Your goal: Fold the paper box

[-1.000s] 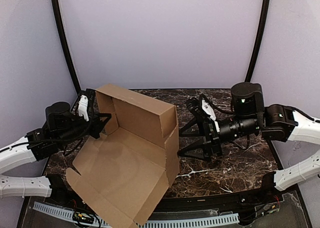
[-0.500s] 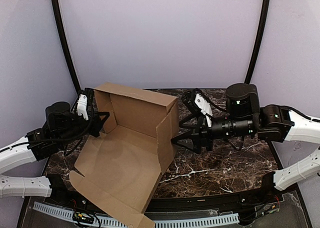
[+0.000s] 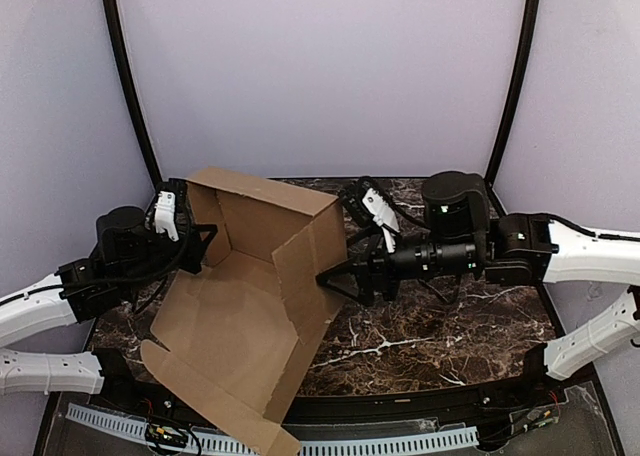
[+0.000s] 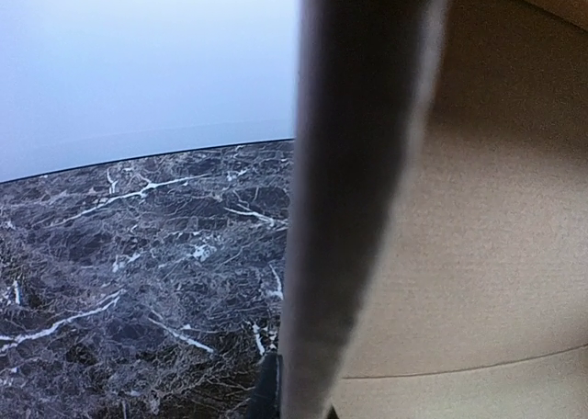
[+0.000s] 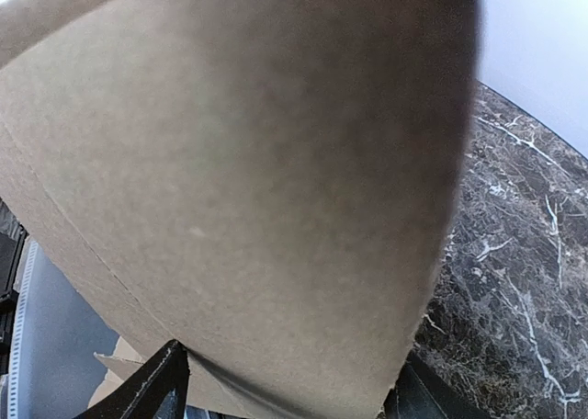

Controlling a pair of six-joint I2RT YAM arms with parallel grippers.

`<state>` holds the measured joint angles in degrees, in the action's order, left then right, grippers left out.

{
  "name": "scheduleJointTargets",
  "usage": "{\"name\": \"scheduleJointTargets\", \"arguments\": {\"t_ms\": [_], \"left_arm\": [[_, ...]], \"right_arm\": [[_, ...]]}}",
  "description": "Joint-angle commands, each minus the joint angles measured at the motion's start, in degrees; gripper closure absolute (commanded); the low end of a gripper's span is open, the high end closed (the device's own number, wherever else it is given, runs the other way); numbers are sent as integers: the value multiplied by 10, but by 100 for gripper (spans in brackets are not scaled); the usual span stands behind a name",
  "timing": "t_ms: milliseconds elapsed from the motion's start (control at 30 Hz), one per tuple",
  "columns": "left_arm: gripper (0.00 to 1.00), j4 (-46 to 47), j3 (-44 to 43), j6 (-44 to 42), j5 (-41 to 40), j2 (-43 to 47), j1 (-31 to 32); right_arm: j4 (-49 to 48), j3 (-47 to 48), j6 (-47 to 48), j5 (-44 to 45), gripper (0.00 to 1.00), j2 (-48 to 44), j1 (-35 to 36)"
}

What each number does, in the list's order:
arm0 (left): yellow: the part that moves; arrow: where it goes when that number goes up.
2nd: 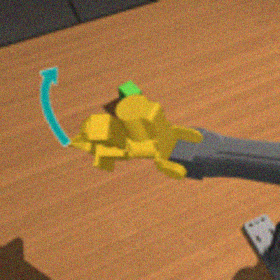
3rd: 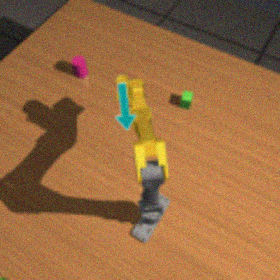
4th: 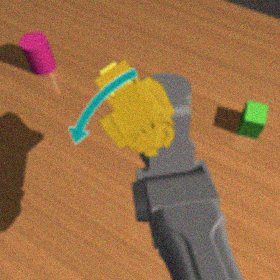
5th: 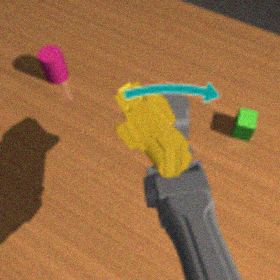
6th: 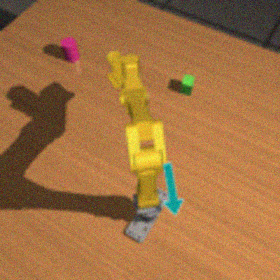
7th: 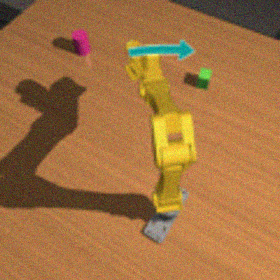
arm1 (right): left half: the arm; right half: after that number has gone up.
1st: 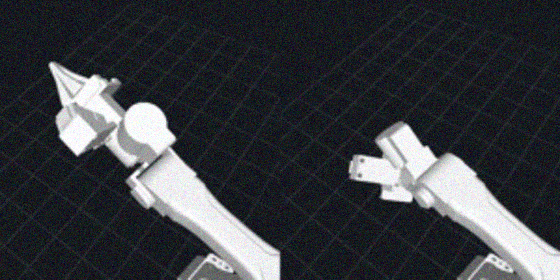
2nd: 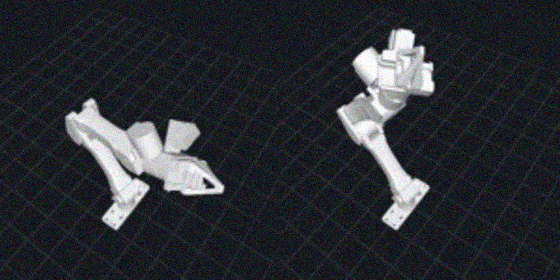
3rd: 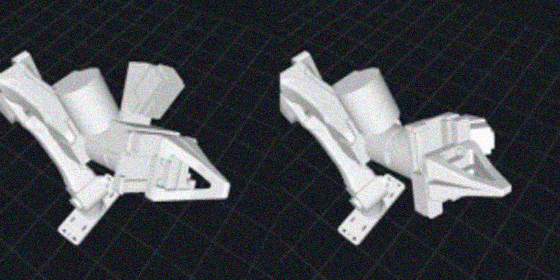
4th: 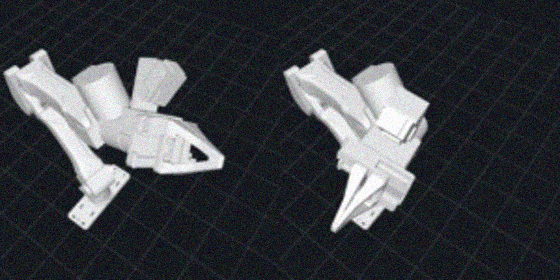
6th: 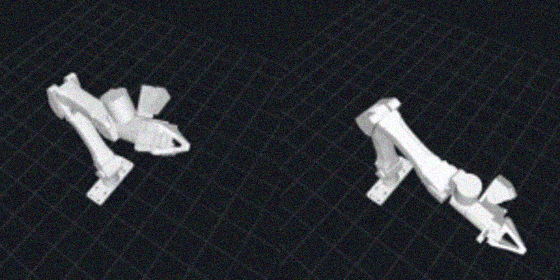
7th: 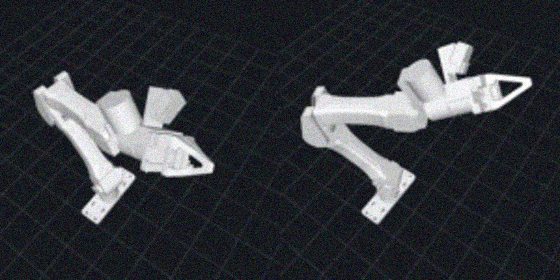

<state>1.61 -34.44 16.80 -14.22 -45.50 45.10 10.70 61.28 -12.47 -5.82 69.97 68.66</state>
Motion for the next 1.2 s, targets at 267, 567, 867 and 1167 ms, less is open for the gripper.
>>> {"name": "scheduleJointTargets", "arguments": {"t_ms": [267,567,867,1167], "left_arm": [[99,-2,7,68,-89,-4,4],[99,-13,11,88,-134,-4,4],[99,-12,11,95,-123,-7,4],[99,-9,18,98,-109,-5,4]], "right_arm": [[-35,11,-20,78,24,42,29],[-27,-14,-53,155,23,25,38],[-38,-8,-46,165,23,39,43],[-38,19,-9,183,23,47,43]]}}
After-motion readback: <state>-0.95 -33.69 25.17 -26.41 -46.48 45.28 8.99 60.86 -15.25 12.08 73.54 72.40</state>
